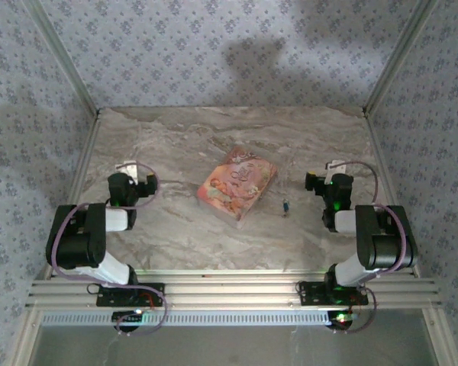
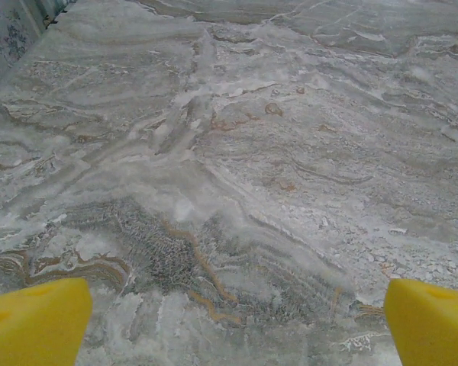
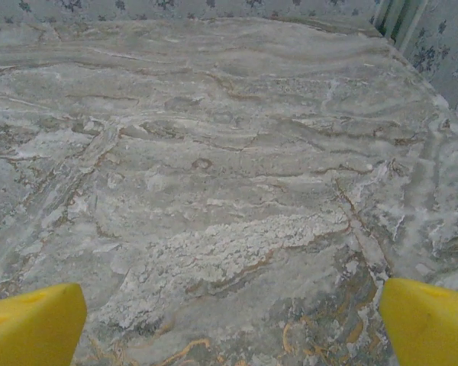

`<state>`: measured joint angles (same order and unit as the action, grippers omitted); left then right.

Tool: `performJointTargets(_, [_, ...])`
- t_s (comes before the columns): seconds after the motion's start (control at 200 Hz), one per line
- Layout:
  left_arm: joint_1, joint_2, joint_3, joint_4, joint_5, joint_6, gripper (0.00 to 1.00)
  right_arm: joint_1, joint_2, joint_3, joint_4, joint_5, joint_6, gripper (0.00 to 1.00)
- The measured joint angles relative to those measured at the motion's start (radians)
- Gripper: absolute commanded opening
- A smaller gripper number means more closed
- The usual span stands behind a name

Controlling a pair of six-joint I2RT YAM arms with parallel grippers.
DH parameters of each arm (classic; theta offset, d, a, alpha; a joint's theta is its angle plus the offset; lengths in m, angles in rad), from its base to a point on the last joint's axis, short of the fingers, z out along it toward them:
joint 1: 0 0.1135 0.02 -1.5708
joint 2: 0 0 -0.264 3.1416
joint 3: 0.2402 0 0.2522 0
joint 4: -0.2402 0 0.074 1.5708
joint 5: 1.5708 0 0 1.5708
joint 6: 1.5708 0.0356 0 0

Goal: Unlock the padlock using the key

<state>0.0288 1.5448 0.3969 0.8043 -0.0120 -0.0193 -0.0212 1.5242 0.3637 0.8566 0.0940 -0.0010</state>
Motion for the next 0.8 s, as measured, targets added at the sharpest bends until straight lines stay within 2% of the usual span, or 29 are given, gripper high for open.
performJointTargets(0.799, [-0.001, 0.000, 0.000, 0.000, 0.000, 0.000, 0.98, 0.004, 0.000, 0.000, -0.012, 0.015, 0.000, 1.00])
